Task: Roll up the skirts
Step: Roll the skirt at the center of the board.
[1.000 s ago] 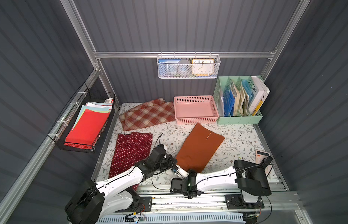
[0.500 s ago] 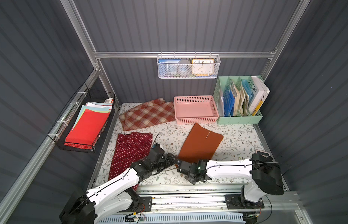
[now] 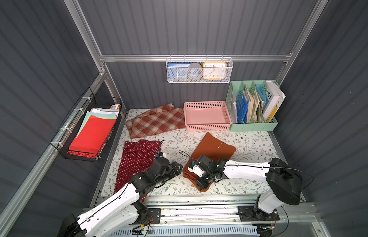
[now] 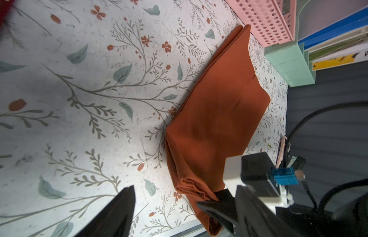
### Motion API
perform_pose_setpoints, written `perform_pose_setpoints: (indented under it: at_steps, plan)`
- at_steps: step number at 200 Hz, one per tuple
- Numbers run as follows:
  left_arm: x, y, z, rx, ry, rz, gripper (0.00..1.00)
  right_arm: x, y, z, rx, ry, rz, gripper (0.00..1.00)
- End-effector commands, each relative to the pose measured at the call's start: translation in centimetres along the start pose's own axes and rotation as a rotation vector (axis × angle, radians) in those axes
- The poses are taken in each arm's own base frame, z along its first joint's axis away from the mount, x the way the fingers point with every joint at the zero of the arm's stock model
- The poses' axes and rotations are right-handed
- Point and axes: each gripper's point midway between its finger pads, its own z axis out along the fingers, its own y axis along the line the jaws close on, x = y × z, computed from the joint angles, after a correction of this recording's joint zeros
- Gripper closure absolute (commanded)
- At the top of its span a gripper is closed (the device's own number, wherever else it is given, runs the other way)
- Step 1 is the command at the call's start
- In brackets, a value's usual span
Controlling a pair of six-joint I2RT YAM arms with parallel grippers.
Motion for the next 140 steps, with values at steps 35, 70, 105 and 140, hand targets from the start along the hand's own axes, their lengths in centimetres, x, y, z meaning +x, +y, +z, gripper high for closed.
perform_pose_setpoints:
  at_steps: [35,70,105,140]
  plan:
    - [0.7,1.8,0.3,-0.031,0.000,0.002,0.20,-0.5,1.1,0.5,-0.182,0.007,0.088,1.00]
    - [1.4,1.6,1.3,-0.007,0.033,0.016,0.24,-0.5,0.3,1.4,-0.276,0.039,0.193,1.00]
    - [2.4,1.7,2.8,0.021,0.067,0.023,0.33,-0.7,-0.9,1.5,-0.319,0.030,0.274,1.00]
    - [2.3,1.5,2.8,0.050,0.052,0.020,0.53,-0.6,-2.0,1.8,-0.342,0.020,0.348,1.00]
